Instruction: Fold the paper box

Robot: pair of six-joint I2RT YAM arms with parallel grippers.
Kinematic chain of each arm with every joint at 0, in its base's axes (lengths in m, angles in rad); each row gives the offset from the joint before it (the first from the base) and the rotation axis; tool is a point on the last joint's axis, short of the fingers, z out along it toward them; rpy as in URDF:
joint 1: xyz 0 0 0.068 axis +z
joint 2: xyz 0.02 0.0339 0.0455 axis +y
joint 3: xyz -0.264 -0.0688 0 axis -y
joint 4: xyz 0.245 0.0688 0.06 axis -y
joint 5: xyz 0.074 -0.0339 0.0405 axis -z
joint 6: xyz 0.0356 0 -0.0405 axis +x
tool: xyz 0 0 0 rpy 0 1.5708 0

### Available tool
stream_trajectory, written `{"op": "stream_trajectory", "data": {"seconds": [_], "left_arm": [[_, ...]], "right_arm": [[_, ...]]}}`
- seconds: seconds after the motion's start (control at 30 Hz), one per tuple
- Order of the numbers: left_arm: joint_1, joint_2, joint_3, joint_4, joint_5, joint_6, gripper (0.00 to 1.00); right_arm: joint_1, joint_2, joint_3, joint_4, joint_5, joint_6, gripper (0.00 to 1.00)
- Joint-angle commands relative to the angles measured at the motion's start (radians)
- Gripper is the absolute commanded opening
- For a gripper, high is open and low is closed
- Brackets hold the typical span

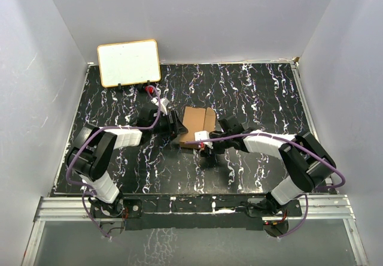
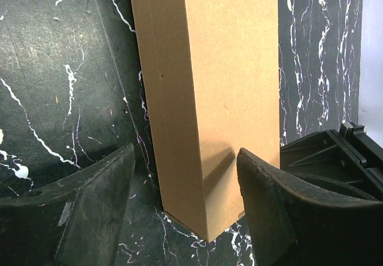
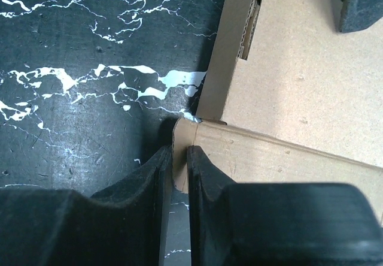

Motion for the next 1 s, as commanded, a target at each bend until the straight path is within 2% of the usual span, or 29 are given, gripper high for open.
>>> {"op": "stream_trajectory", "data": {"seconds": [0.0, 0.97], "left_arm": [[-0.005, 0.009, 0.03, -0.026, 0.011, 0.013, 0.66], [-0.007, 0.032, 0.048, -0.05, 0.016, 0.012, 0.63]], "right_arm": [[-0.013, -0.017, 0.04, 0.016, -0.06, 0.023, 0.21], [-0.014, -0.026, 0.029, 0.059, -0.093, 0.081, 0.24]]}}
